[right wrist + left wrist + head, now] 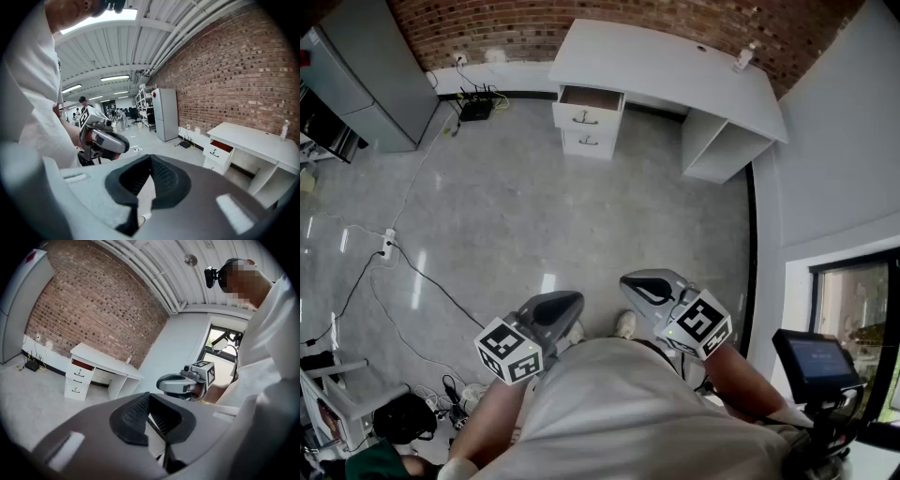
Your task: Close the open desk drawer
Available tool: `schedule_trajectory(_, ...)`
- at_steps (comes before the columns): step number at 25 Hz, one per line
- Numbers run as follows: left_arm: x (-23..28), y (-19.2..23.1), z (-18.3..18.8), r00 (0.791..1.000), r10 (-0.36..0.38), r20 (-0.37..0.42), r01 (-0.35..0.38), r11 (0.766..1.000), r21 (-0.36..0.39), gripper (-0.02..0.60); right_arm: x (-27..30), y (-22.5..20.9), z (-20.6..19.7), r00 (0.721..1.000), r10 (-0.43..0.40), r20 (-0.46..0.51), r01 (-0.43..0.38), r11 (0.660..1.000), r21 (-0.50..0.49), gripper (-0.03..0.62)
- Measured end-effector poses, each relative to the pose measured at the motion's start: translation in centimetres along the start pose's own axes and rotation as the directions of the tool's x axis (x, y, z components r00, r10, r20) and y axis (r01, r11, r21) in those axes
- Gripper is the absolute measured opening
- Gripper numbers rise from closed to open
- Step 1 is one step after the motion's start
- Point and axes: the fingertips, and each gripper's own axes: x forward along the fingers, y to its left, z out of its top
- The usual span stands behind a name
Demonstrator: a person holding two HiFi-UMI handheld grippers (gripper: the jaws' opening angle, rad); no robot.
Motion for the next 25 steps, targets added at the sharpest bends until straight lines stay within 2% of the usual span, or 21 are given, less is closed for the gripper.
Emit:
schedule_trajectory(8, -1.8, 2.1, 0.4, 1.0, -0.005, -0.019, 0.004, 1.0, -0.01, 0.002, 2.3, 0.0, 1.5, 1.0, -0.012, -0.006, 0.012, 1.0, 0.004, 0.002)
schedule_trajectory(12, -1.5, 2.6, 0.1, 0.999, -0.014, -0.037, 0.013, 1.0, -0.02, 0.002, 2.4, -0.1, 1.5, 1.0, -0.017, -0.008, 0.017, 1.0, 0.017, 0.002)
schedule_trajectory(17, -0.3, 3.0, 0.1, 0.999, -0.031, -0.03, 0.03, 0.999, -0.025, 0.002, 2.3, -1.0, 2.1, 0.999, -0.041, 0.004, 0.041, 0.999, -0.016, 0.003)
schedule_trajectory(19, 1.5, 3.9, 0.6, 0.999, -0.014, -0.031, 0.013, 1.0, -0.027, 0.002, 2.5, -3.2, 2.0, 1.0, -0.021, 0.014, 0.021, 1.0, -0.021, 0.003)
schedule_trajectory(25, 10.4, 8.7, 4.4, 0.998, 0.059, -0.019, -0.06, 0.996, -0.07, 0.002, 3.0, -14.3, 3.2, 0.998, 0.041, 0.051, -0.039, 0.998, -0.047, 0.019)
